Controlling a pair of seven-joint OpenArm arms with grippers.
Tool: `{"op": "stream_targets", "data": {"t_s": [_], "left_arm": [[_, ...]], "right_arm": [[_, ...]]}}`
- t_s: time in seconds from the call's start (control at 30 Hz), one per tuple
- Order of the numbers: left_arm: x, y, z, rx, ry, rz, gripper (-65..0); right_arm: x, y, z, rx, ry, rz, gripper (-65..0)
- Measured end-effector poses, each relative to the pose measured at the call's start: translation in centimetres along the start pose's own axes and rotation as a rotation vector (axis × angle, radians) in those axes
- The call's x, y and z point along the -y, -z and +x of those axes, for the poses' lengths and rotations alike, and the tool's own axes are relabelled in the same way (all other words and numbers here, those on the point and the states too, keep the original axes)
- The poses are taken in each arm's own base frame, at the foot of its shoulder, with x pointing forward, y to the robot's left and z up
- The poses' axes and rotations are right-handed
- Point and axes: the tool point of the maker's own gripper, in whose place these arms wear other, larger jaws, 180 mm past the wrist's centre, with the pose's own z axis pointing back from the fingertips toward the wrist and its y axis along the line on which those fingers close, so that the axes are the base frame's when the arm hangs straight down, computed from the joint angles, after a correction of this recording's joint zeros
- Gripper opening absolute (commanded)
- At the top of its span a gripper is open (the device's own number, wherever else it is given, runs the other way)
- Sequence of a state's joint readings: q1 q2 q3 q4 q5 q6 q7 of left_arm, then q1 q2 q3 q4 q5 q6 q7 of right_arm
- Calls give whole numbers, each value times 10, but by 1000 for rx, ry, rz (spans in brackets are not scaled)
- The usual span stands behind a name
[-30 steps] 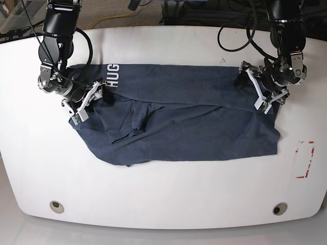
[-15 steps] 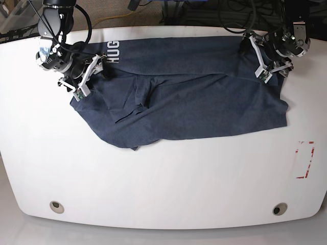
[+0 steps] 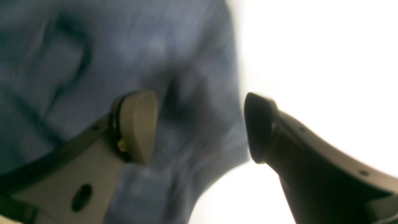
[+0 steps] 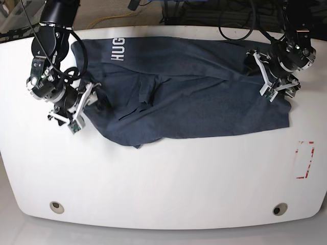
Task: Fold the T-shirt properly
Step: 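Move both grippers to the folded edge by the printed text, then lower the right gripper to the shirt corner and pinch it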
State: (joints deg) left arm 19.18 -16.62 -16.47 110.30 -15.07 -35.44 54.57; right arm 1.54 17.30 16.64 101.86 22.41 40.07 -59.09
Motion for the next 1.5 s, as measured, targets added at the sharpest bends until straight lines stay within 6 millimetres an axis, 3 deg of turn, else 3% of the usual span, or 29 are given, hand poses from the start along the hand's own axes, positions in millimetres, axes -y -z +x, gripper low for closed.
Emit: {"op": "stream_targets", "data": {"t_s": [0.1, 0.23, 0.43, 0.63, 0.77, 0.87, 1.0, 1.13, 1.27, 1.33, 1.5], "left_arm": [[-8, 0, 6, -10, 7, 18, -39], [-15, -1, 12, -12, 13, 35, -39], [-13, -1, 9, -23, 13, 32, -39], [-12, -1, 9, -20, 10, 27, -39], [-14, -1, 8, -27, 14, 34, -39], [-13, -1, 8, -23, 12, 30, -39], [-13, -1, 8, -24, 13, 32, -39], [-15, -2, 9, -25, 19, 36, -39], [-21, -3, 9, -29, 30, 47, -39], [-20, -3, 9, -28, 30, 45, -39], [-20, -3, 10, -27, 30, 45, -39]], "right_arm": [[19, 13, 19, 23, 36, -4, -241], [43, 36, 24, -7, 123, 9, -241], [58, 73, 35, 33, 258, 77, -241], [39, 108, 30, 25, 296, 161, -244], [27, 120, 19, -8, 313, 190, -344], [25, 121, 19, -13, 294, 194, -442], [15, 114, 25, -28, 215, 201, -439], [2, 107, 27, -19, 160, 209, -477], [-7, 105, 11, -53, 150, 215, -503], [-11, 105, 0, -73, 158, 222, -466], [-14, 101, -1, -70, 137, 216, -182]]}}
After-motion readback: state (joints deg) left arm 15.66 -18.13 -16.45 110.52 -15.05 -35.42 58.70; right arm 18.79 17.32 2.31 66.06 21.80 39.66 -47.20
